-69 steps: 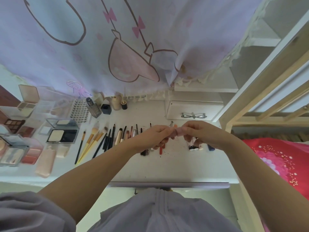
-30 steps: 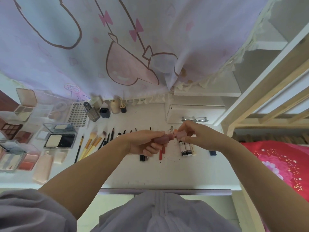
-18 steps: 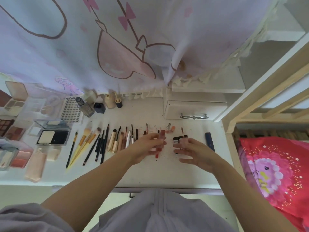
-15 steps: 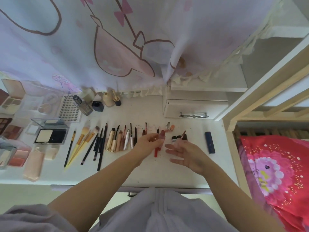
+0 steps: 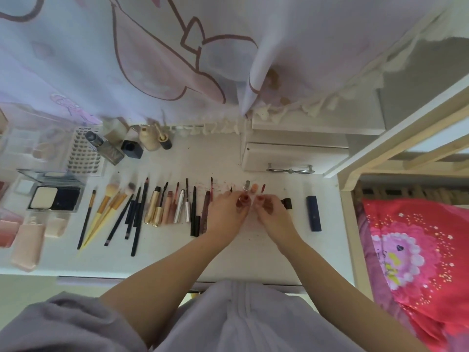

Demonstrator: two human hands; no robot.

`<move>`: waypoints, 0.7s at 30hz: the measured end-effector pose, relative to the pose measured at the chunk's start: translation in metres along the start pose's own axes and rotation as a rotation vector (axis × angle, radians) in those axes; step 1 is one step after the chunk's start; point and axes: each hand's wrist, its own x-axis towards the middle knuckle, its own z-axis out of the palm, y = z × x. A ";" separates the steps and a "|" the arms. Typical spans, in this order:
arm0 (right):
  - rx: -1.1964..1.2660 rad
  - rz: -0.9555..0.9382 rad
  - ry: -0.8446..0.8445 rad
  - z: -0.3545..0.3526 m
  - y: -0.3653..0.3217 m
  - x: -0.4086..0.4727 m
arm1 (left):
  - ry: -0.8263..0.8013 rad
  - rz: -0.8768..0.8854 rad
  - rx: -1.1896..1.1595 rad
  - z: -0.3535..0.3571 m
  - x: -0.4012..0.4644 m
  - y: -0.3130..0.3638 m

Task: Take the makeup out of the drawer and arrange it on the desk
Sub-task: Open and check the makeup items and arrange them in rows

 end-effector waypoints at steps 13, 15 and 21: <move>-0.556 -0.189 0.128 0.020 -0.002 0.008 | 0.071 0.044 0.203 0.009 0.005 -0.014; -0.549 -0.171 0.089 0.016 -0.004 0.006 | 0.060 0.028 0.187 0.007 0.002 -0.013; -0.614 -0.218 0.163 -0.053 -0.014 0.014 | -0.086 0.115 0.013 -0.011 -0.033 -0.006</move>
